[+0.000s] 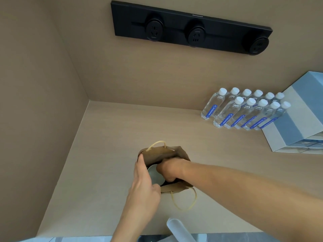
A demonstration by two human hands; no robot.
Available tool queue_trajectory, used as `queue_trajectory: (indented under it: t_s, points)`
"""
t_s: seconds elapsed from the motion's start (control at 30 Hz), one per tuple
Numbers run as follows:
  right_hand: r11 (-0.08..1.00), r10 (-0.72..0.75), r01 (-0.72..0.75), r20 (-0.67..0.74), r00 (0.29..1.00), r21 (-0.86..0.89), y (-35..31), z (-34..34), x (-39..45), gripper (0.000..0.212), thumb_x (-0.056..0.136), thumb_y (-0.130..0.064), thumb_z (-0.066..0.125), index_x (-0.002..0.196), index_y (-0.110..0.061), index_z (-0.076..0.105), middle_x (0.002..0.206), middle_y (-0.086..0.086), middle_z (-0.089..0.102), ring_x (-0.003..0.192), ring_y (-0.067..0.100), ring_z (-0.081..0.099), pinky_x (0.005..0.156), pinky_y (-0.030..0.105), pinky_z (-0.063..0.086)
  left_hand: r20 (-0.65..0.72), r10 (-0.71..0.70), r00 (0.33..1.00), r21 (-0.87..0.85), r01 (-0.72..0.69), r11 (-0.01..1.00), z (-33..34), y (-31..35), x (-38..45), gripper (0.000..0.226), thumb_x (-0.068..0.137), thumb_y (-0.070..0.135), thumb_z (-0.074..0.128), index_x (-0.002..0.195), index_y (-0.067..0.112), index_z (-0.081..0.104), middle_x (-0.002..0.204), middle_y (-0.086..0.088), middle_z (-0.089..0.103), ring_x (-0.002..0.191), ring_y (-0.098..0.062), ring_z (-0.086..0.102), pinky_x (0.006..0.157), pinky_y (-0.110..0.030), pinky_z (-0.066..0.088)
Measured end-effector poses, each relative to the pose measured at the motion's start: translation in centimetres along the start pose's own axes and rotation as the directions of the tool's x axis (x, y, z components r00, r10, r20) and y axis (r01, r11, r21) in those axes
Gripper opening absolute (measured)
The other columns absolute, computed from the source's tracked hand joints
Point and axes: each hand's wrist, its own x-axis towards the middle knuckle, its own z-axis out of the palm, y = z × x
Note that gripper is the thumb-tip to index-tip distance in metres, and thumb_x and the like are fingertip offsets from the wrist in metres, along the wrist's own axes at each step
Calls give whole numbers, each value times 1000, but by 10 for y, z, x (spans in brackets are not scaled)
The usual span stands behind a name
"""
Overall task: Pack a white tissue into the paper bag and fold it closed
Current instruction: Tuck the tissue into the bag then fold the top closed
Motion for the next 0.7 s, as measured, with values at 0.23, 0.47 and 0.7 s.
queue_trajectory:
  t_s: [0.23,0.47,0.7]
  points:
    - [996,-69,75,103,992,-52,-3,0,-7,25,96,-10,52,117,-3,62,98,10,64,83,25,52,66,30,41,22,30,999,-38,-29,999,1,0,1,94,83,1,44,150,40,-8,157,12,24,103,-13,47,84,-26,39]
    - [989,-31,69,271,962,-130,-11,-48,-38,5,91,-9,56,87,-7,59,73,6,56,60,22,51,55,28,45,38,61,997,44,-63,997,-2,1,8,92,81,2,44,151,36,-4,158,8,25,127,-17,44,93,-28,40]
    - [998,-23,27,-60,998,55,25,-40,-83,19,87,-5,59,102,3,66,75,11,61,53,24,50,40,24,36,114,99,989,77,-108,991,-1,13,9,90,84,0,44,152,35,-4,155,9,29,111,-15,48,88,-26,41]
